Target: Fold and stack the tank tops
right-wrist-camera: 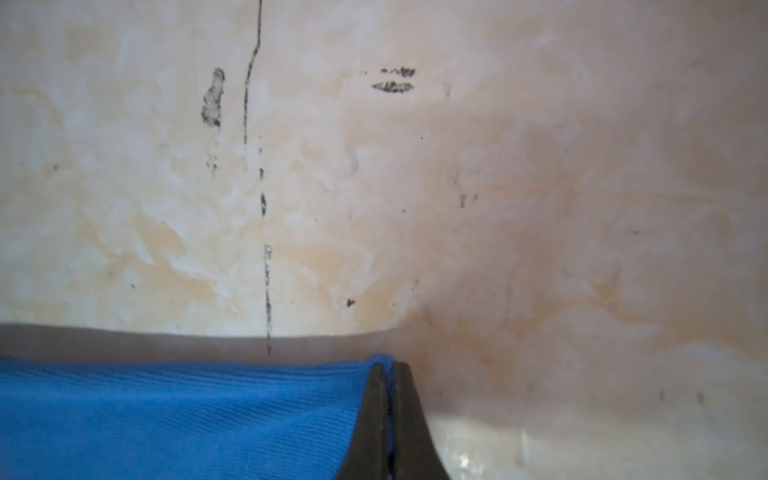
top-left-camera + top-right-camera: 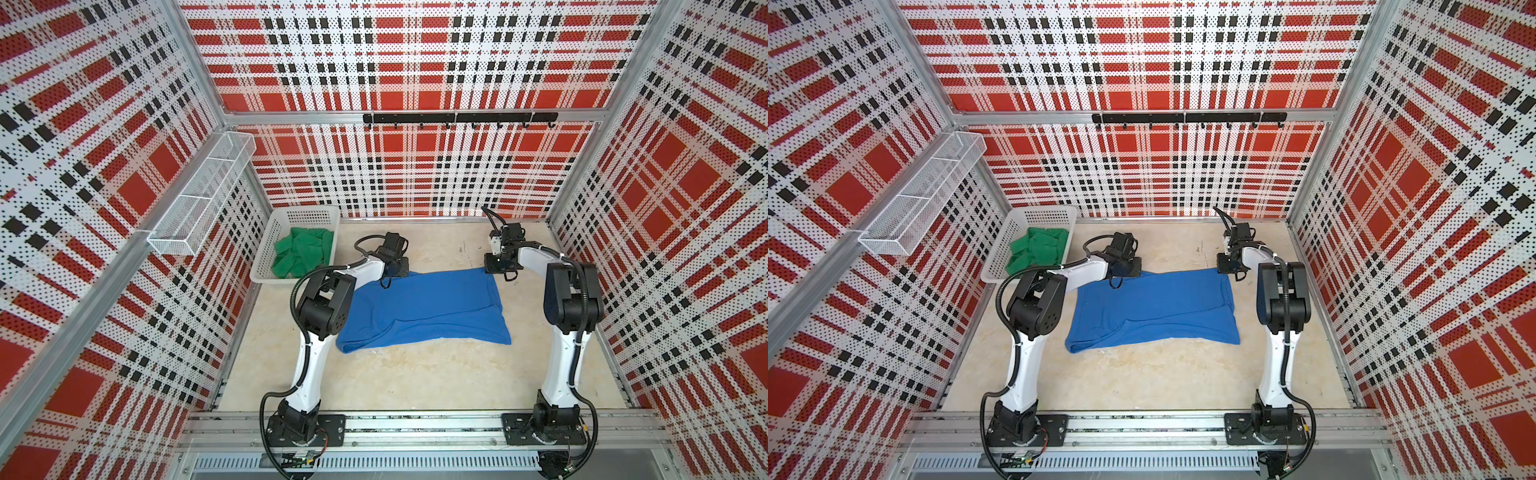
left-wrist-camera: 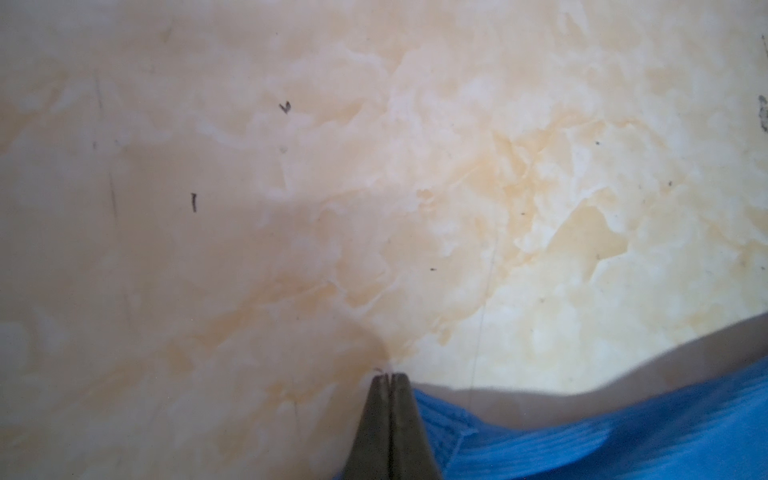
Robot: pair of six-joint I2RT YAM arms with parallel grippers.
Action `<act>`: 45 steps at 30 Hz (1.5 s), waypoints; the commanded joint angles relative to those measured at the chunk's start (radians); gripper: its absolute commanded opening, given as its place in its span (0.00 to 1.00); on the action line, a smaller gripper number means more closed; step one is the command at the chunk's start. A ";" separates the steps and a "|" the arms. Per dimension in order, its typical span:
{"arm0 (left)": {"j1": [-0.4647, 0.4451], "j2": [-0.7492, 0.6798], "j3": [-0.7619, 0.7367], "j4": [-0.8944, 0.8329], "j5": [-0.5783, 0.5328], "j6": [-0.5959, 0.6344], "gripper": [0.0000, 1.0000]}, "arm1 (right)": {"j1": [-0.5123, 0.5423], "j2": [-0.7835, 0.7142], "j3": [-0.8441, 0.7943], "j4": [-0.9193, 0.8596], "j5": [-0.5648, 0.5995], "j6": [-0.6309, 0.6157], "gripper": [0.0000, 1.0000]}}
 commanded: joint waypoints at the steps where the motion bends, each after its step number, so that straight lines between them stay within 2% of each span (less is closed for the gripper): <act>1: 0.007 -0.002 0.009 -0.014 -0.016 0.013 0.00 | -0.005 -0.005 0.044 0.003 -0.014 -0.021 0.00; 9: 0.000 -0.087 -0.031 0.054 -0.035 0.008 0.00 | -0.005 -0.055 0.047 0.024 -0.052 -0.050 0.00; 16: 0.000 -0.160 -0.080 0.086 -0.068 0.021 0.00 | -0.006 -0.172 -0.103 0.085 -0.032 -0.185 0.00; 19: 0.000 -0.187 -0.099 0.090 -0.082 0.027 0.00 | -0.005 -0.203 -0.129 0.091 0.007 -0.189 0.00; 24: -0.014 -0.232 -0.145 0.105 -0.108 0.030 0.00 | -0.003 -0.242 -0.183 0.106 -0.008 -0.186 0.00; 33: -0.078 -0.393 -0.366 0.180 -0.181 -0.010 0.00 | 0.052 -0.433 -0.488 0.333 0.085 -0.372 0.00; 38: -0.116 -0.491 -0.505 0.214 -0.239 -0.035 0.00 | 0.066 -0.522 -0.622 0.421 0.084 -0.407 0.00; 45: -0.160 -0.631 -0.702 0.268 -0.256 -0.158 0.00 | 0.083 -0.619 -0.757 0.490 0.107 -0.404 0.00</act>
